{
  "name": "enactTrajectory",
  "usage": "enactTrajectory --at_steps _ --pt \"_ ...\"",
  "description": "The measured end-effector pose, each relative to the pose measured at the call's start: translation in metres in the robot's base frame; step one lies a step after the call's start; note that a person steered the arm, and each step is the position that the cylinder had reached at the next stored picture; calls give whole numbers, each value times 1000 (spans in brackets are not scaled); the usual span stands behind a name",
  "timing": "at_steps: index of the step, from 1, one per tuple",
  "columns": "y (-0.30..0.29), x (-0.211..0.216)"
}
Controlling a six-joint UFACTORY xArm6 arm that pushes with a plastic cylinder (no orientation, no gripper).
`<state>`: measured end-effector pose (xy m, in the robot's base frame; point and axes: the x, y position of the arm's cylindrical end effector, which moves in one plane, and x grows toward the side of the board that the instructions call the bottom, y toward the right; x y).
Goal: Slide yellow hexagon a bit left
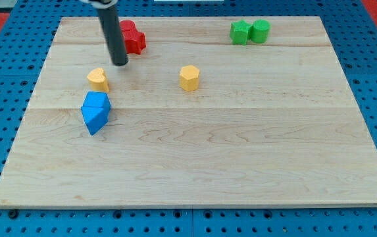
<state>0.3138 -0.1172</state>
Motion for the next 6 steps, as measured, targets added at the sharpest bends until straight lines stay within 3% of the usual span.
enactTrajectory --at_steps 1,3,6 --pt "79 3" --pt "184 41" --pt "73 69"
